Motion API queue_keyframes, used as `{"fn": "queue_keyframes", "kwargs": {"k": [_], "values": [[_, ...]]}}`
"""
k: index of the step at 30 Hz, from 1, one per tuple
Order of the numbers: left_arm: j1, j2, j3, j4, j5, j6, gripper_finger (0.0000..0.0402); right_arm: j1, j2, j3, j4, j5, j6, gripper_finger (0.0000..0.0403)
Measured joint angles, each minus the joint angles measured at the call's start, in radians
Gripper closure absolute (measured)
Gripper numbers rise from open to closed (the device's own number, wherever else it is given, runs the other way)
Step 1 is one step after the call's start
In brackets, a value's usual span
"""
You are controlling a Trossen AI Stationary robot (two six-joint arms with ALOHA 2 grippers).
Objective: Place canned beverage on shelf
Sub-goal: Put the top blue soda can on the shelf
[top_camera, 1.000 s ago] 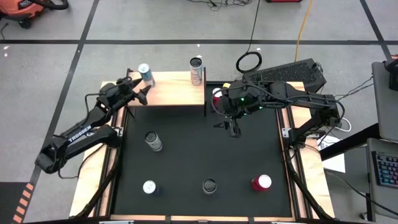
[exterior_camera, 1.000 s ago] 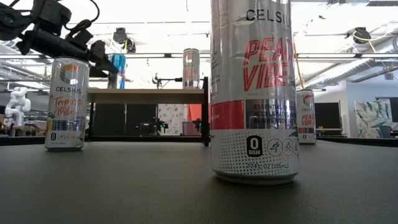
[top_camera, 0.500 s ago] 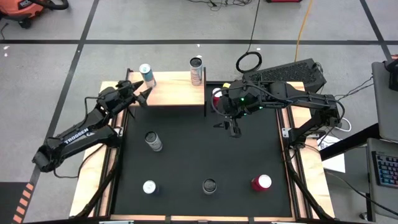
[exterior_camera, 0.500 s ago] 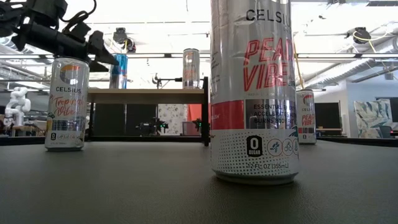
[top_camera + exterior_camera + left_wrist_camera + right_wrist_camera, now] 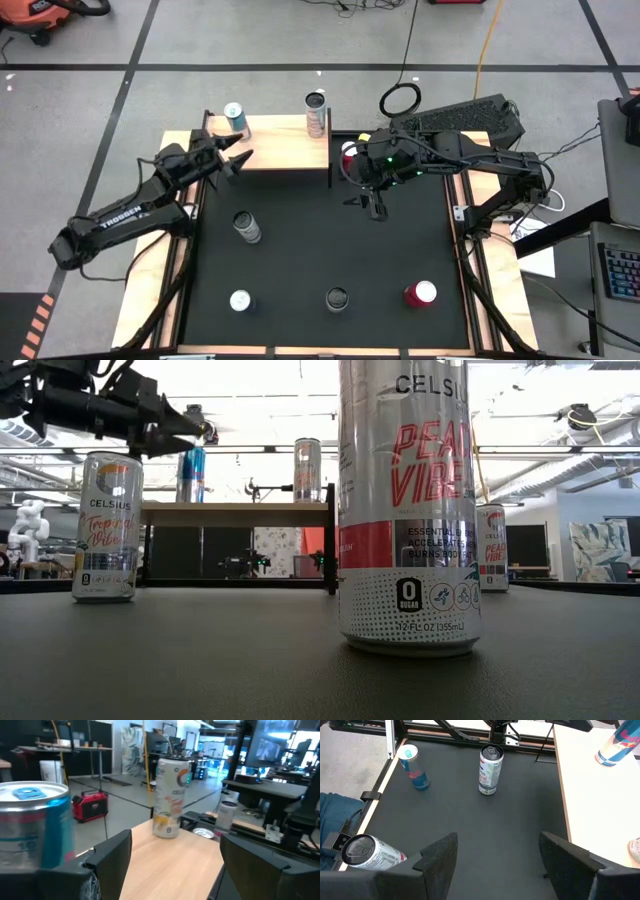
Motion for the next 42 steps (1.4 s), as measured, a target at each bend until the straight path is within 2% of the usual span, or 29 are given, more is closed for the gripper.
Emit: {"fn": "queue_keyframes", "kwargs": {"k": [4, 9, 18, 24, 28, 37, 42], "values": [[-0.002, 0.007, 0.0, 0.008, 0.004, -0.006, 0.0094, 0.0, 0.0, 0.0, 0.0, 0.0, 0.0, 0.014], [-0.002, 0.013, 0.0, 0.038, 0.06, -0.006, 0.0094, 0.0, 0.0, 0.0, 0.0, 0.0, 0.0, 0.014], [-0.008, 0.021, 0.0, 0.051, 0.061, -0.111, 0.0094, 0.0, 0.0, 0.0, 0.0, 0.0, 0.0, 0.014], [-0.008, 0.022, 0.0, 0.051, 0.061, -0.114, 0.0094, 0.0, 0.0, 0.0, 0.0, 0.0, 0.0, 0.014], [-0.008, 0.022, 0.0, 0.052, 0.116, -0.114, 0.0095, 0.0, 0.0, 0.0, 0.0, 0.0, 0.0, 0.014], [-0.008, 0.031, 0.0, 0.039, 0.167, -0.113, 0.0109, 0.0, 0.0, 0.0, 0.001, 0.0, 0.0, 0.014], [-0.008, 0.07, 0.0, 0.03, 0.134, -0.095, 0.0109, 0.0, 0.0, 0.0, 0.054, 0.0, 0.0, 0.014]]}}
